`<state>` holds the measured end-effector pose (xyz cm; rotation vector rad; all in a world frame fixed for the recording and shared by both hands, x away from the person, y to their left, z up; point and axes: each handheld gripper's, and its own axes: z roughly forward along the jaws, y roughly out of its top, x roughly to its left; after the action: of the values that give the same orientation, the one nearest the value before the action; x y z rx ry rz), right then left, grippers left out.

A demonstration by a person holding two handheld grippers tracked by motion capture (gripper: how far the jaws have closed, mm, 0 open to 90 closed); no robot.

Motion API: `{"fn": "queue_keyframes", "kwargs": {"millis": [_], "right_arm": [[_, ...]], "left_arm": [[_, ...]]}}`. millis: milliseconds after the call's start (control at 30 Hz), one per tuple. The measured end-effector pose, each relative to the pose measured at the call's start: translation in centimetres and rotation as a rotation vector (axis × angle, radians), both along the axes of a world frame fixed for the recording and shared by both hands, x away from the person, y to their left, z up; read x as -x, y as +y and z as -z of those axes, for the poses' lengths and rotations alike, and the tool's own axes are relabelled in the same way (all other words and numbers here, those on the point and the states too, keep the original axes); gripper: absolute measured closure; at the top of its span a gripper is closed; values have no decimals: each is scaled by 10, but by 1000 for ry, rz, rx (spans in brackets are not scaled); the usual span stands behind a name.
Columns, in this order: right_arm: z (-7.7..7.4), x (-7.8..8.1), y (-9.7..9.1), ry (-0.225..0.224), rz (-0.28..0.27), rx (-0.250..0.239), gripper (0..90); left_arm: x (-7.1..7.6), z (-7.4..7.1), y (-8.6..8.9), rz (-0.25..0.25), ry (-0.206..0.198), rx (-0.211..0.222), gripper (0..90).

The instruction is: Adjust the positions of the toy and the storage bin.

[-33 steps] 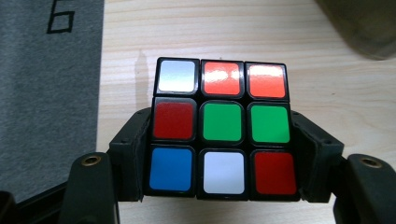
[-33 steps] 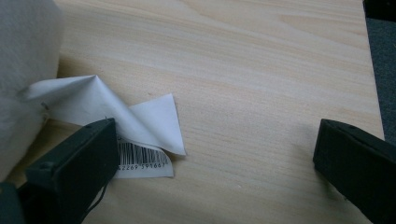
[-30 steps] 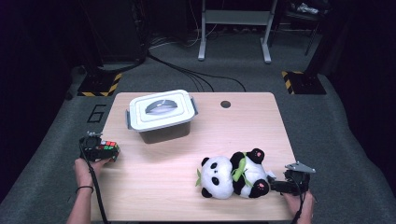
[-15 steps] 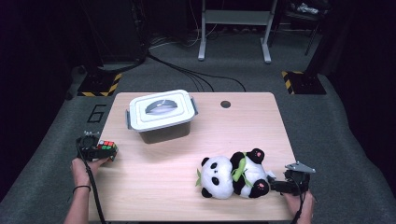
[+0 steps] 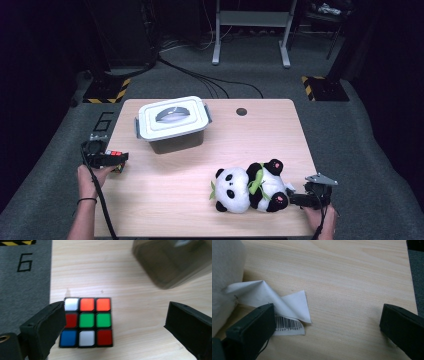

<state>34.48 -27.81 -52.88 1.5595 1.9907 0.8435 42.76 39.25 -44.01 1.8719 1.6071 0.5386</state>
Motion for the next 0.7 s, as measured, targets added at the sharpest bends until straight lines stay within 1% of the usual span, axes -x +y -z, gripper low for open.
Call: {"fn": "queue_keyframes", "kwargs": {"millis": [33, 100, 167, 233, 300, 400, 433, 533, 567, 700], "right_arm": [[0, 0, 0, 0, 0, 0, 0], [0, 0, 0, 0, 0, 0, 0], [0, 0, 0, 0, 0, 0, 0], [0, 0, 0, 0, 0, 0, 0], [0, 0, 0, 0, -1, 1, 0], [0, 0, 0, 0, -2, 2, 0], [0, 0, 0, 0, -2, 2, 0], [0, 0, -1, 1, -7, 5, 0], [0, 0, 0, 0, -1, 1, 0], [0, 0, 0, -1, 0, 1, 0]], "left_arm": [[-1, -2, -2, 5, -9, -3, 22], [-3, -6, -5, 6, -23, 7, 14], [-5, -10, -8, 13, -31, 6, 7], [-8, -15, -12, 17, -43, 14, 6], [-11, -21, -15, 21, -61, 11, 6], [-16, -28, -21, 34, -74, 22, 7], [-18, -31, -24, 39, -77, 15, 7], [-23, -38, -30, 52, -87, 16, 8], [-25, -39, -32, 51, -98, 17, 8], [-34, -47, -38, 60, -104, 29, 0]]}}
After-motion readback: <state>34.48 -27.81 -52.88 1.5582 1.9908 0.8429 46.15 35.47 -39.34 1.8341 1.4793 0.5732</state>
